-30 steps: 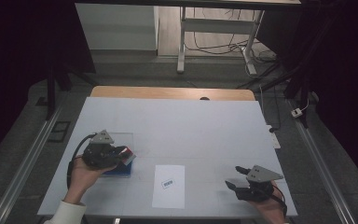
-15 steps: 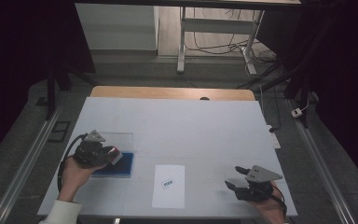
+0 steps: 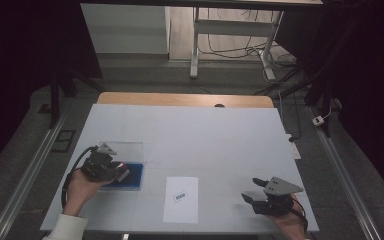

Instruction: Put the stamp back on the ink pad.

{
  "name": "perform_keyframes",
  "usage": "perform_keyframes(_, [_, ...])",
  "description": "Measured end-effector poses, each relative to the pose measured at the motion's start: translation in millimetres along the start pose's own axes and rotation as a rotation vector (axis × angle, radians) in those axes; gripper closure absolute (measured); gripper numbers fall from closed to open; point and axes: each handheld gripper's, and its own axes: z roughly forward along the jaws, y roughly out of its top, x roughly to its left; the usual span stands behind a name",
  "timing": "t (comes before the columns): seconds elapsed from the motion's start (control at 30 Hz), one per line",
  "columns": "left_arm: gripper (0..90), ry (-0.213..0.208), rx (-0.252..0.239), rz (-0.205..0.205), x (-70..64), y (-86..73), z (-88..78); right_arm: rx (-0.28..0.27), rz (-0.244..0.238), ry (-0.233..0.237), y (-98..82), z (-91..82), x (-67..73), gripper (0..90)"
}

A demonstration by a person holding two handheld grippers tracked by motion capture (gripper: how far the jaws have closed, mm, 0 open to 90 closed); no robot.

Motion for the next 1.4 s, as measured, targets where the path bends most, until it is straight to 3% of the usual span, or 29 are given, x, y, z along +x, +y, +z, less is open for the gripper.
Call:
perform_keyframes(0.2, [69.8, 0.006, 0.017, 0.005, -1.2, -0.2, 5.1, 0.002, -0.001, 0.001, 0.1, -0.2, 0.1, 31.8])
perform_keyframes(0.77, [66.6, 0.012, 0.002, 0.010, -4.3, -2.5, 5.2, -0.013, 0.007, 0.007, 0.6, -1.3, -0.5, 31.8])
perform_keyframes(0.83, [59.9, 0.014, -0.024, 0.008, -5.0, -2.5, 3.1, -0.010, 0.007, 0.004, 0.8, -1.4, -0.2, 31.8])
perform_keyframes(0.97, [36.5, 0.032, -0.094, -0.019, -7.5, -1.8, -5.7, -0.022, 0.009, 0.016, 0.8, -1.3, 0.4, 31.8])
perform_keyframes(1.03, [31.2, 0.031, -0.118, -0.019, -9.1, -2.5, -9.6, -0.020, 0.012, 0.019, 0.7, -1.3, 0.1, 31.8])
perform_keyframes(1.27, [26.2, 0.027, -0.248, -0.011, -20.6, -12.2, -26.9, -0.027, 0.019, 0.014, 0.0, -3.0, -1.3, 31.8])
perform_keyframes(1.4, [25.9, -0.047, -0.315, -0.006, -29.0, -27.2, -36.5, -0.039, 0.030, 0.022, -0.5, -3.4, -1.4, 31.8])
